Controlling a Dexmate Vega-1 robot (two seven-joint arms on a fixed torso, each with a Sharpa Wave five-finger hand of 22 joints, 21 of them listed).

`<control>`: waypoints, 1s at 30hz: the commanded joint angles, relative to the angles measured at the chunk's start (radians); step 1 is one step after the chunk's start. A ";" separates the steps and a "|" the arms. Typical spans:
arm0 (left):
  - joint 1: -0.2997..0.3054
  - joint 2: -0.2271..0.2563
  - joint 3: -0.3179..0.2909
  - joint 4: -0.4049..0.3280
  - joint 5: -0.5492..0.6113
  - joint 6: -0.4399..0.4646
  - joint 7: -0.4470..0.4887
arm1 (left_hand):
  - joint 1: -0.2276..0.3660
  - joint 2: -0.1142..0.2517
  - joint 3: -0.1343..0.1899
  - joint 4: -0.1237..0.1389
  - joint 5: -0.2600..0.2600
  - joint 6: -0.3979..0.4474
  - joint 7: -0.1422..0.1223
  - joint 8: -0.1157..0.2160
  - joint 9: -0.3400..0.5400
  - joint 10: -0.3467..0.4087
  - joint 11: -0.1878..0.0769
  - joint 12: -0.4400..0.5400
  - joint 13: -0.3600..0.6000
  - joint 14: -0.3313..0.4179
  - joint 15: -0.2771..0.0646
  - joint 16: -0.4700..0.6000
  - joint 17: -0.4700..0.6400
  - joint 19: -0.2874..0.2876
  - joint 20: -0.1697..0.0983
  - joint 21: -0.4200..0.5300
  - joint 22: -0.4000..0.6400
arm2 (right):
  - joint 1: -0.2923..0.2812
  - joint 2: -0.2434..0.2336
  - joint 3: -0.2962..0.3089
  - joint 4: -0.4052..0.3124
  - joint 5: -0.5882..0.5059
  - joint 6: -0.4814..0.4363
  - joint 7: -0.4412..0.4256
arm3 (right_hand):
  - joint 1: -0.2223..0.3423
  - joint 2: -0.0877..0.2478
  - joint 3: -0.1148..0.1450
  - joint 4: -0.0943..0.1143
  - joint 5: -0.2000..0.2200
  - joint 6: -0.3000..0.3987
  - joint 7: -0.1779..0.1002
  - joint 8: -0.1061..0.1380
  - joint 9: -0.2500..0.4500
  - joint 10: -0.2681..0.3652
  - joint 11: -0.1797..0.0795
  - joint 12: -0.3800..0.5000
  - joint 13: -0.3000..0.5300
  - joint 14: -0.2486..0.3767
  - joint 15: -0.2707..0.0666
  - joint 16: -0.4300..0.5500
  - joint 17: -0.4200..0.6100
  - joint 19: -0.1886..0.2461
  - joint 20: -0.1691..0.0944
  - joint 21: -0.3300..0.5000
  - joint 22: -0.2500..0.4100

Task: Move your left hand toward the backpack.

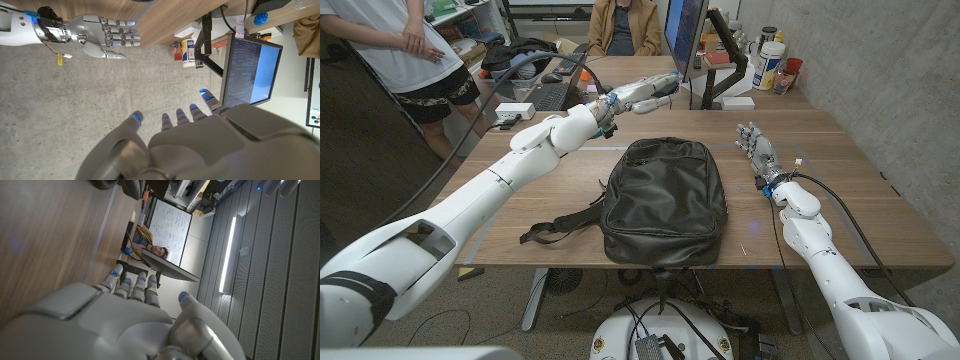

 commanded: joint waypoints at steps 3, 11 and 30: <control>0.007 0.014 0.000 -0.021 -0.007 0.009 -0.029 | 0.009 0.004 0.003 0.000 0.008 -0.007 -0.006 0.001 0.005 -0.013 0.001 0.004 0.003 -0.030 -0.018 -0.003 0.003 -0.025 0.012 -0.005 0.002 | -0.013 0.000 -0.001 -0.021 -0.002 -0.005 -0.007 | -0.005 0.069 0.001 -0.001 0.008 0.006 -0.001 -0.003 0.001 0.009 -0.004 0.001 0.005 0.001 -0.028 -0.001 0.001 -0.034 -0.106 -0.004 0.004; 0.006 0.020 0.005 -0.030 -0.010 0.022 -0.060 | 0.009 0.008 0.003 0.003 0.008 -0.010 -0.003 0.001 0.005 -0.019 0.004 0.003 0.004 -0.033 -0.016 -0.003 0.004 -0.029 0.020 -0.009 0.002 | -0.022 -0.001 -0.001 -0.037 -0.002 -0.008 -0.012 | -0.005 0.069 0.000 0.000 0.008 0.006 0.000 -0.003 0.001 0.009 -0.004 0.001 0.005 0.001 -0.025 -0.002 0.001 -0.033 -0.106 -0.007 0.004; 0.005 0.027 0.013 -0.032 -0.010 0.037 -0.095 | 0.008 0.011 0.001 0.009 0.009 -0.017 -0.003 0.002 0.006 -0.023 0.004 0.004 0.004 -0.037 -0.016 -0.003 0.005 -0.034 0.021 -0.017 0.003 | -0.028 -0.002 -0.005 -0.048 -0.002 -0.012 -0.019 | -0.006 0.069 0.000 0.000 0.008 0.007 0.000 -0.003 0.001 0.009 -0.004 0.001 0.005 0.001 -0.026 -0.002 0.000 -0.030 -0.107 -0.014 0.004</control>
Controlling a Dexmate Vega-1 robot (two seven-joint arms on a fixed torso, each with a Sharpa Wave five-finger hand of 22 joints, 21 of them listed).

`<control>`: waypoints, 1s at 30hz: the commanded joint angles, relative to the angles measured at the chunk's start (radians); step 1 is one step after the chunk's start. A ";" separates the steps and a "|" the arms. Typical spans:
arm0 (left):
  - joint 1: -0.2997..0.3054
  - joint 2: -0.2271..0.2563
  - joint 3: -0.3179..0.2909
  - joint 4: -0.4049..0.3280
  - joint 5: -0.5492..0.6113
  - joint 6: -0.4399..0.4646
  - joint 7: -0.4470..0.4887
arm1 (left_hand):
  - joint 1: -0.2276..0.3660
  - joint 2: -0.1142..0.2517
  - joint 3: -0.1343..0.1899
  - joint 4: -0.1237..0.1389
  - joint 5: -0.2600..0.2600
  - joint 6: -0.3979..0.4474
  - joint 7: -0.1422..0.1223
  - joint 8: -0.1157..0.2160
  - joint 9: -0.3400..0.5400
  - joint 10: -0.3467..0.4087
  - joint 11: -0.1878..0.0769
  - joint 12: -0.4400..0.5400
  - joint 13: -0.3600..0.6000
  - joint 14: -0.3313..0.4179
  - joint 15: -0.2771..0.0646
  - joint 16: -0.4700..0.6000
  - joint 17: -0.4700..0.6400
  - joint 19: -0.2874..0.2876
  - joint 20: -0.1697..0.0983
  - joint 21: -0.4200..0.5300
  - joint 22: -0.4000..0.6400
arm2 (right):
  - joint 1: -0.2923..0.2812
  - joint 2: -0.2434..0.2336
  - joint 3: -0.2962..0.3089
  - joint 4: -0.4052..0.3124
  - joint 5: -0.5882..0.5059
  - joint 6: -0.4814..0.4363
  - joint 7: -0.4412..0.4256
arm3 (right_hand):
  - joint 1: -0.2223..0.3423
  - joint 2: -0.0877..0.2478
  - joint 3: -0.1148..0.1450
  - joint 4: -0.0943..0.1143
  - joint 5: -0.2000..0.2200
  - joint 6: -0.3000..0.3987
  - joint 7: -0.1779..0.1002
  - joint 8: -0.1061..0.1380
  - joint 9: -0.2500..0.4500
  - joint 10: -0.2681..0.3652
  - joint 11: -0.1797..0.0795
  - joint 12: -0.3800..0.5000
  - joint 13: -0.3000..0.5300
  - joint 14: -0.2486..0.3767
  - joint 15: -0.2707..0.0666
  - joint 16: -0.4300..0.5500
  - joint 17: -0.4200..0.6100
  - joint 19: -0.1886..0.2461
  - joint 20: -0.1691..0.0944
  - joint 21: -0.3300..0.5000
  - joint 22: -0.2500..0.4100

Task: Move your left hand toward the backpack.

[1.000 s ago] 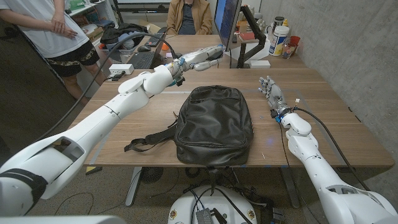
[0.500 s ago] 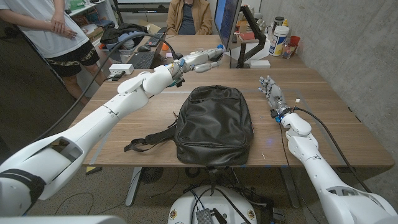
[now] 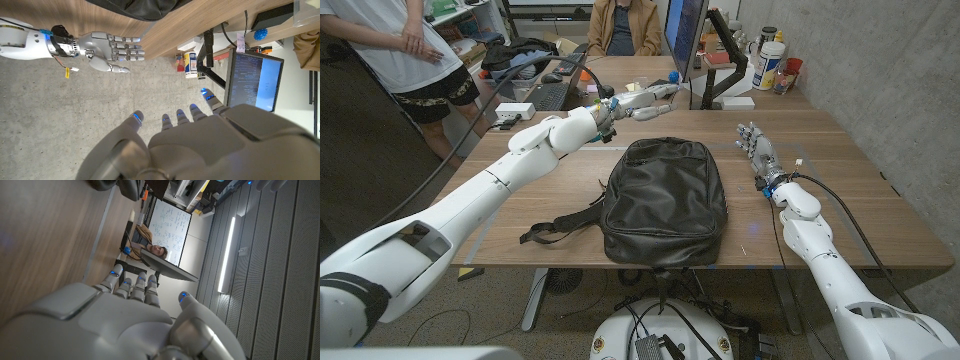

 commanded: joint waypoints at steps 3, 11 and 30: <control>-0.001 0.006 0.007 -0.002 0.001 0.011 -0.025 | 0.004 0.007 0.000 0.009 0.009 -0.010 -0.005 0.002 0.006 -0.013 0.004 0.004 0.004 -0.038 -0.016 -0.002 0.003 -0.031 0.003 -0.007 0.003 | -0.001 -0.001 -0.004 -0.004 0.000 -0.001 -0.003 | -0.005 0.069 0.001 -0.001 0.008 0.007 0.000 -0.003 0.001 0.009 -0.003 0.001 0.005 0.002 -0.025 -0.002 0.000 -0.030 -0.105 -0.004 0.004; -0.005 0.006 0.012 0.000 0.004 0.016 -0.035 | 0.004 0.008 0.000 0.011 0.009 -0.014 -0.005 0.001 0.006 -0.015 0.003 0.005 0.004 -0.040 -0.015 -0.003 0.003 -0.034 0.006 -0.010 0.004 | 0.001 -0.001 -0.005 0.000 0.001 -0.002 -0.002 | -0.005 0.068 0.001 -0.001 0.008 0.006 -0.001 -0.003 0.001 0.009 -0.004 0.001 0.005 0.001 -0.025 -0.002 0.000 -0.030 -0.105 -0.006 0.004; -0.024 0.001 0.035 0.009 0.018 0.032 -0.070 | 0.004 0.009 -0.003 0.014 0.010 -0.023 -0.009 0.002 0.006 -0.023 0.004 0.005 0.004 -0.038 -0.015 0.000 0.004 -0.038 0.008 -0.018 0.004 | 0.005 -0.003 -0.002 0.010 0.001 0.004 0.001 | -0.005 0.068 0.000 -0.001 0.008 0.006 -0.001 -0.004 0.001 0.009 -0.003 0.001 0.005 0.001 -0.025 -0.002 0.000 -0.027 -0.105 -0.012 0.005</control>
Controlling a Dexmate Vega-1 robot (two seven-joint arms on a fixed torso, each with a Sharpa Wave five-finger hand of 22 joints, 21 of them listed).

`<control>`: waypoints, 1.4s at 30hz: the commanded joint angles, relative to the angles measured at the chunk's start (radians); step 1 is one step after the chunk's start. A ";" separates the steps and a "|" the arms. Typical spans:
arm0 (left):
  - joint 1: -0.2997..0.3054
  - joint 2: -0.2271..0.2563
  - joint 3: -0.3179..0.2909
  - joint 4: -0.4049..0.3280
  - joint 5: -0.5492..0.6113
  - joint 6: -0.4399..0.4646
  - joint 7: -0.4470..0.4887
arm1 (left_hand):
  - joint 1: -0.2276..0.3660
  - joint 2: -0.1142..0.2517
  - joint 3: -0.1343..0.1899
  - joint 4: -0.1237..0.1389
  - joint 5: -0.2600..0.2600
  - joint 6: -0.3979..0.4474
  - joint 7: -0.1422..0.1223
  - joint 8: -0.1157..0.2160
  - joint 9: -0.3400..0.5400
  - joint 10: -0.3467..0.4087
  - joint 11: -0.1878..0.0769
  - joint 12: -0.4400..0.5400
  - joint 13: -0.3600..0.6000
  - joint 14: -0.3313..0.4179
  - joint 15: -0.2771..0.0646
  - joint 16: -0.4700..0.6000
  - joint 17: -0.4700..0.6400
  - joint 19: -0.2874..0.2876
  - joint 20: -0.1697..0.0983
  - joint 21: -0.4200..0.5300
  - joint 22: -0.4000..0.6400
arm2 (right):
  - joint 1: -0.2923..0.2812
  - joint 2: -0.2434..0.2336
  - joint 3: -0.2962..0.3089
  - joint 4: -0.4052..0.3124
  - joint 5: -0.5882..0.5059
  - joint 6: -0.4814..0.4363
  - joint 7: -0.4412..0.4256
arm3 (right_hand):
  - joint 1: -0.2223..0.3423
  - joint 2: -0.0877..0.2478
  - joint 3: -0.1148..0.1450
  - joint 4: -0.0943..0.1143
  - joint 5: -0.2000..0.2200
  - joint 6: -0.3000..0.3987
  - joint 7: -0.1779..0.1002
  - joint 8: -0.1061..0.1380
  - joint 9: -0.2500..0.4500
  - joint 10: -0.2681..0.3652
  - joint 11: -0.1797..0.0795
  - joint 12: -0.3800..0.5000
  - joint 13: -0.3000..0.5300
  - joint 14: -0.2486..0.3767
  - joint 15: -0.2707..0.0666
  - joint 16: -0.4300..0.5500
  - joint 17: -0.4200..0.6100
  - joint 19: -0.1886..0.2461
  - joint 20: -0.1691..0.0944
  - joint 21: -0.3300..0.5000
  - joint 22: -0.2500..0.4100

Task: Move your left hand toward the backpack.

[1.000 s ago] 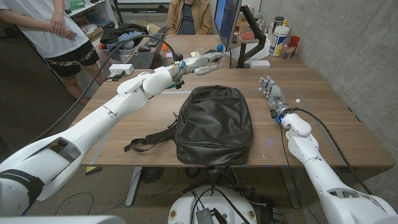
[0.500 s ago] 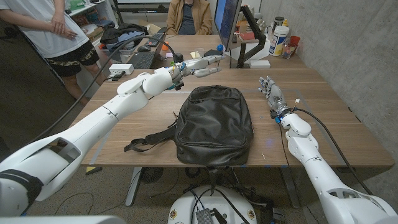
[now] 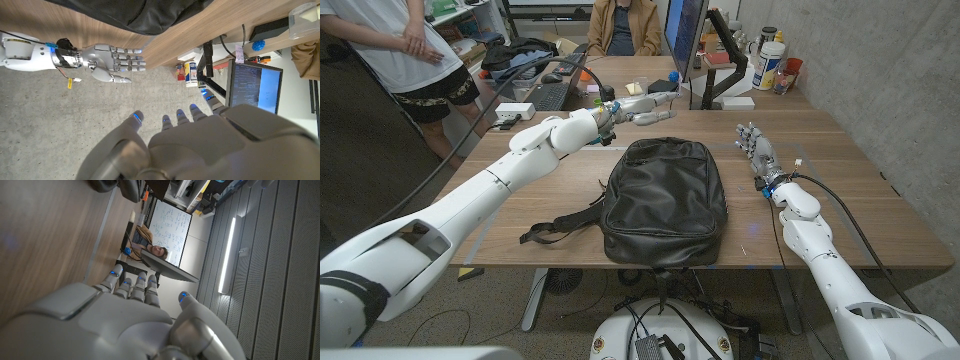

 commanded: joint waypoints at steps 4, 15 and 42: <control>-0.015 -0.004 0.021 0.006 0.011 0.013 -0.029 | 0.004 0.010 0.002 0.003 0.010 -0.010 -0.002 0.002 0.001 -0.023 0.006 0.005 0.004 -0.040 -0.014 0.000 0.004 -0.040 0.008 -0.007 0.005 | 0.005 -0.001 0.002 0.011 0.002 0.006 0.004 | -0.005 0.068 0.000 -0.001 0.008 0.006 -0.001 -0.004 0.003 0.009 -0.004 0.001 0.005 0.001 -0.026 -0.002 0.000 -0.027 -0.105 -0.002 0.005; -0.015 -0.002 0.026 -0.003 0.015 0.026 -0.046 | 0.004 0.010 0.001 0.004 0.011 -0.020 -0.003 0.001 0.001 -0.030 0.006 0.005 0.004 -0.044 -0.012 -0.001 0.004 -0.046 0.013 -0.013 0.005 | 0.000 -0.002 0.004 0.005 0.003 0.006 0.005 | -0.004 0.068 0.000 -0.001 0.008 0.006 0.001 -0.003 0.003 0.009 -0.002 0.001 0.005 0.002 -0.024 -0.002 0.000 -0.026 -0.103 -0.005 0.005; -0.007 0.014 0.035 -0.042 0.024 0.065 -0.101 | 0.004 0.011 -0.003 0.006 0.011 -0.036 -0.007 0.001 0.002 -0.038 0.008 0.006 0.005 -0.049 -0.011 -0.001 0.005 -0.049 0.015 -0.021 0.006 | -0.020 -0.006 0.004 -0.024 0.006 -0.003 0.001 | -0.005 0.068 0.000 -0.001 0.008 0.005 -0.001 -0.004 0.003 0.009 -0.004 0.001 0.005 0.001 -0.025 -0.003 0.000 -0.025 -0.103 -0.013 0.005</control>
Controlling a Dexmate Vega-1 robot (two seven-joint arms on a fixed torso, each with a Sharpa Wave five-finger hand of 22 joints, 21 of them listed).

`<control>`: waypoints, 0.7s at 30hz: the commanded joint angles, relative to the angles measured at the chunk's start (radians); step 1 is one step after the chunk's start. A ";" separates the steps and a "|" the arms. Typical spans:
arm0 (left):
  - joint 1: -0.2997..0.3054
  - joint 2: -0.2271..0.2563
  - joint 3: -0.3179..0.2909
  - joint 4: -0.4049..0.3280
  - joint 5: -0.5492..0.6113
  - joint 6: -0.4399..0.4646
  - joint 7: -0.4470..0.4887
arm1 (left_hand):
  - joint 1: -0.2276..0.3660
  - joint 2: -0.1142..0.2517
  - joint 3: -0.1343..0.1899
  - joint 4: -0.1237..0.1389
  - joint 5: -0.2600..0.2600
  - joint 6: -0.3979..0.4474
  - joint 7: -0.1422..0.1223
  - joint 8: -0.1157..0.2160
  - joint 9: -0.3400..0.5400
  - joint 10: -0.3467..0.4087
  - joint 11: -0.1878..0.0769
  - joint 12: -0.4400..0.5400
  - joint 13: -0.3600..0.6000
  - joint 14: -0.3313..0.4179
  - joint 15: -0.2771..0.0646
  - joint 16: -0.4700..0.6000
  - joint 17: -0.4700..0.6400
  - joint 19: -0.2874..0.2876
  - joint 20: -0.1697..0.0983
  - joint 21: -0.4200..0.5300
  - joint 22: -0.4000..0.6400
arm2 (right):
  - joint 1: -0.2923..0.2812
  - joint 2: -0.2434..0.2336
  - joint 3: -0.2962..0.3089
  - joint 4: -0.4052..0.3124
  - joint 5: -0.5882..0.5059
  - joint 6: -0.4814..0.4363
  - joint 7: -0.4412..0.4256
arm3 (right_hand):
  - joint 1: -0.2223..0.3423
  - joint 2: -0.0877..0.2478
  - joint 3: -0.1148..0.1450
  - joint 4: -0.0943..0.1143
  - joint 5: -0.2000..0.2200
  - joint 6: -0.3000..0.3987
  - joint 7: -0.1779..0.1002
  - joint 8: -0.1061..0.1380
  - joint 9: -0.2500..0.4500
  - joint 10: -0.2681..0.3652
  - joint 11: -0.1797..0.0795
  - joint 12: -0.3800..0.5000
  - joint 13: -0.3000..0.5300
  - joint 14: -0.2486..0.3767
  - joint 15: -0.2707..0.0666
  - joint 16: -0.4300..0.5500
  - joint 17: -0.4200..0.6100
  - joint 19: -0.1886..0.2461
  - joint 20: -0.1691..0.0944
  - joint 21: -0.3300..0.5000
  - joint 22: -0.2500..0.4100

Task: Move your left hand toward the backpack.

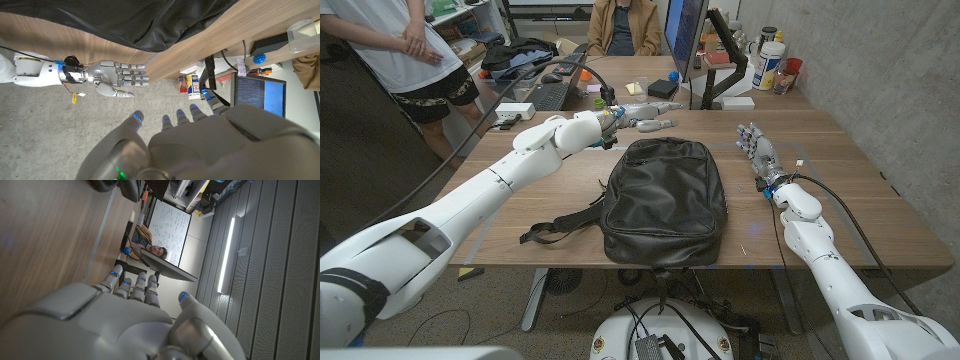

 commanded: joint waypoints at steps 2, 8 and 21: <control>0.004 0.007 0.006 -0.014 0.006 0.019 -0.028 | 0.003 0.011 0.001 0.003 0.002 -0.036 -0.007 0.001 0.002 -0.032 0.003 0.006 0.005 -0.048 -0.011 -0.001 0.005 -0.051 0.007 -0.003 0.006 | -0.009 -0.002 -0.001 -0.013 0.001 -0.007 -0.004 | -0.005 0.068 -0.001 -0.001 0.008 0.005 -0.001 -0.004 0.003 0.009 -0.004 0.001 0.005 0.001 -0.025 -0.003 0.000 -0.024 -0.104 -0.005 0.005; 0.003 0.008 0.008 -0.015 0.007 0.023 -0.036 | 0.003 0.012 0.001 0.004 0.003 -0.038 -0.008 0.001 0.003 -0.034 0.003 0.006 0.005 -0.049 -0.010 0.000 0.005 -0.051 0.008 -0.005 0.006 | -0.011 -0.002 -0.001 -0.015 0.001 -0.005 -0.006 | -0.006 0.068 -0.001 0.000 0.008 0.006 -0.001 -0.004 0.003 0.009 -0.003 0.001 0.005 0.001 -0.025 -0.003 0.000 -0.024 -0.104 -0.007 0.005; 0.005 0.011 0.014 -0.019 0.011 0.033 -0.052 | 0.002 0.014 0.000 0.005 0.003 -0.041 -0.009 0.002 0.003 -0.037 0.004 0.007 0.005 -0.052 -0.009 -0.001 0.005 -0.053 0.008 -0.009 0.007 | -0.017 -0.003 -0.002 -0.022 0.002 -0.004 -0.007 | -0.006 0.068 -0.001 0.000 0.008 0.005 -0.002 -0.004 0.003 0.009 -0.005 0.000 0.005 0.002 -0.027 -0.003 0.000 -0.022 -0.105 -0.010 0.005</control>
